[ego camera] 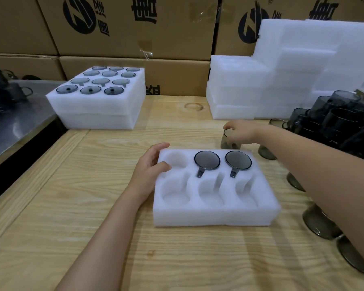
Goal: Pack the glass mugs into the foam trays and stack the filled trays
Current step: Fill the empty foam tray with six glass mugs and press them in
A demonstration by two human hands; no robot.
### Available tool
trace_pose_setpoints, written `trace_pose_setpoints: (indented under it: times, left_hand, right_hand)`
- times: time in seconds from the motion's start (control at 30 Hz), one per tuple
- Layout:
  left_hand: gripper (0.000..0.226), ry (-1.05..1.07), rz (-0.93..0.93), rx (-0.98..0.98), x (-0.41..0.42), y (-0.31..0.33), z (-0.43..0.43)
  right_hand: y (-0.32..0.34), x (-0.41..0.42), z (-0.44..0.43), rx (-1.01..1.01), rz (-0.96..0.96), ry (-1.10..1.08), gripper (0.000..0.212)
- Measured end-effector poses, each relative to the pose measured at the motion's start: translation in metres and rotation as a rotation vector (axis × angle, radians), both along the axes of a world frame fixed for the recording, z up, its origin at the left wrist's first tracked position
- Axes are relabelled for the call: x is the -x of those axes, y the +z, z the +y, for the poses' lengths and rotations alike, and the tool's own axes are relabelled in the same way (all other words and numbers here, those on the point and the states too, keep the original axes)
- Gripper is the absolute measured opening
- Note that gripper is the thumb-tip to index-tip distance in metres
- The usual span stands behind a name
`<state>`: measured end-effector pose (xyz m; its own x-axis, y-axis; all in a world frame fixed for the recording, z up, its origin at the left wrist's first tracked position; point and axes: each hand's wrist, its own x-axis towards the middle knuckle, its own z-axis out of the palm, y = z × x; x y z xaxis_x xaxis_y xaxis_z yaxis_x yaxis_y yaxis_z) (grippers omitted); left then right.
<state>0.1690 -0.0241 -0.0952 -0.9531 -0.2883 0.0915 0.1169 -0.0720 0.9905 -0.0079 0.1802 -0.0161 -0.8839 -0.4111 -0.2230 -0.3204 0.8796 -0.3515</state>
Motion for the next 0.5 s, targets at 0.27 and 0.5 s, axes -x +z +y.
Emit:
trace_pose_setpoints:
  times: [0.27,0.5]
  left_hand:
    - [0.039,0.013,-0.004,0.028,0.0,-0.001,-0.001]
    - [0.044,0.079,-0.016,0.23,0.003,-0.003,-0.004]
  right_hand:
    - [0.02,-0.011,-0.007,0.202,0.231,0.002,0.06]
    - [0.05,-0.078,-0.049,0.356,0.222,0.213,0.053]
